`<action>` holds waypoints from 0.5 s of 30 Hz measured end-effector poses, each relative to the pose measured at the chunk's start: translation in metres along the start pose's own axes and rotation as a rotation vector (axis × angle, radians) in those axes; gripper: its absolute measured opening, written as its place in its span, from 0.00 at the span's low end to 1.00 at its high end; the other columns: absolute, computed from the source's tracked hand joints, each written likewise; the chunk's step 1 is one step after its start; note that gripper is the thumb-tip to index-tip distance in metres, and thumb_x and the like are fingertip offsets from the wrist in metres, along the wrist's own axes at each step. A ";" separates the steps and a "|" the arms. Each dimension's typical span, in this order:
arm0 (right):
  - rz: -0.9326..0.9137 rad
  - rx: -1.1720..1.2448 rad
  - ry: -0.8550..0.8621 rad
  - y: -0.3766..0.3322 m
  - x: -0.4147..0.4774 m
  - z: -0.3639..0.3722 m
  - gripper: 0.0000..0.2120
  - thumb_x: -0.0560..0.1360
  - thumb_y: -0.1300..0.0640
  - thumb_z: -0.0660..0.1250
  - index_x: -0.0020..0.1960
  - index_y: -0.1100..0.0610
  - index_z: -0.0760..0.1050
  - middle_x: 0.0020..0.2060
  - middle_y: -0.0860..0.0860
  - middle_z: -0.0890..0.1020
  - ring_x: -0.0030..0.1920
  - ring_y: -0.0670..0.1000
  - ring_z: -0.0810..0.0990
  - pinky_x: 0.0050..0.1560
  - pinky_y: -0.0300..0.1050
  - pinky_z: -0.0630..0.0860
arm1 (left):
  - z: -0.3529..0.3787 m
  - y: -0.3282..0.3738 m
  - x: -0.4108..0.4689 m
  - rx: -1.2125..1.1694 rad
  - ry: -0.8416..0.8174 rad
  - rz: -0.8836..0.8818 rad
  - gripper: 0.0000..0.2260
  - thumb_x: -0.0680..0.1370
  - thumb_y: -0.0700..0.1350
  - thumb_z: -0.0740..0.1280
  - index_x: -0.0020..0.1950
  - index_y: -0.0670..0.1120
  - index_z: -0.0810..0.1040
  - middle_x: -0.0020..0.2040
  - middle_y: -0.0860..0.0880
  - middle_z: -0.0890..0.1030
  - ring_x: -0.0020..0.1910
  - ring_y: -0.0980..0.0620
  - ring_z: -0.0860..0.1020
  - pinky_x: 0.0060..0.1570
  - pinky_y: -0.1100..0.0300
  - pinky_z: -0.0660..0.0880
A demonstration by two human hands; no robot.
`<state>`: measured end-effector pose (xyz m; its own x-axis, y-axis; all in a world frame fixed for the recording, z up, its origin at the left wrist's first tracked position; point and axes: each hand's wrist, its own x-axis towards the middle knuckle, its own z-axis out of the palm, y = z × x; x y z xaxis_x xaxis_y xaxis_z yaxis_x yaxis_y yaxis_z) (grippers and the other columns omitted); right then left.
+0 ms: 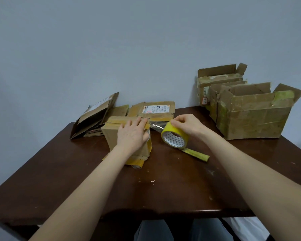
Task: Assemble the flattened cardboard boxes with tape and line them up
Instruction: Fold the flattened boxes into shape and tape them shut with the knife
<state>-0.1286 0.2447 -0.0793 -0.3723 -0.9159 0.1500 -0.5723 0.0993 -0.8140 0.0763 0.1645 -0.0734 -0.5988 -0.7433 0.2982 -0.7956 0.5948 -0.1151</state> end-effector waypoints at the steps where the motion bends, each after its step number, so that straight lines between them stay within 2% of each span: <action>1: -0.002 -0.023 -0.019 0.002 -0.001 0.000 0.12 0.78 0.48 0.64 0.56 0.54 0.80 0.54 0.51 0.80 0.55 0.51 0.77 0.54 0.44 0.72 | 0.000 0.001 0.001 -0.004 -0.010 -0.010 0.26 0.79 0.56 0.55 0.77 0.55 0.54 0.78 0.50 0.57 0.74 0.45 0.60 0.71 0.43 0.58; 5: 0.010 -0.050 0.039 0.005 -0.011 -0.008 0.11 0.79 0.54 0.63 0.57 0.55 0.80 0.56 0.51 0.80 0.57 0.50 0.76 0.56 0.44 0.72 | -0.002 0.005 0.001 0.010 -0.027 -0.032 0.28 0.78 0.60 0.54 0.77 0.54 0.53 0.78 0.48 0.57 0.75 0.44 0.58 0.71 0.41 0.56; 7: 0.043 -0.138 0.116 0.008 -0.017 -0.018 0.07 0.77 0.52 0.66 0.52 0.52 0.78 0.53 0.51 0.81 0.54 0.50 0.77 0.52 0.45 0.73 | -0.005 0.010 0.002 0.004 -0.023 -0.030 0.28 0.79 0.60 0.52 0.77 0.54 0.54 0.77 0.48 0.58 0.75 0.45 0.58 0.71 0.41 0.56; 9: 0.113 -0.250 0.147 0.013 -0.026 -0.027 0.10 0.73 0.46 0.70 0.47 0.51 0.75 0.49 0.51 0.80 0.51 0.52 0.78 0.50 0.48 0.75 | -0.008 0.016 0.002 -0.008 -0.011 -0.027 0.27 0.79 0.59 0.52 0.77 0.53 0.55 0.77 0.47 0.58 0.75 0.45 0.58 0.71 0.41 0.56; 13: 0.284 -0.536 -0.094 0.024 -0.054 -0.027 0.27 0.64 0.43 0.78 0.54 0.57 0.77 0.51 0.52 0.79 0.53 0.54 0.79 0.51 0.47 0.77 | -0.012 0.026 -0.001 -0.028 0.000 -0.028 0.26 0.80 0.56 0.51 0.77 0.51 0.57 0.77 0.48 0.60 0.74 0.46 0.60 0.71 0.42 0.57; 15: 0.319 -0.593 -0.143 0.030 -0.066 -0.020 0.28 0.64 0.44 0.78 0.57 0.57 0.76 0.53 0.53 0.79 0.54 0.55 0.79 0.51 0.47 0.77 | -0.013 0.030 -0.004 -0.049 0.014 -0.018 0.24 0.80 0.54 0.51 0.76 0.50 0.58 0.76 0.48 0.62 0.73 0.47 0.61 0.71 0.43 0.58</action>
<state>-0.1355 0.3158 -0.1026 -0.5120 -0.8450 -0.1547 -0.7690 0.5311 -0.3557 0.0561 0.1894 -0.0659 -0.5830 -0.7496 0.3134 -0.8005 0.5961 -0.0632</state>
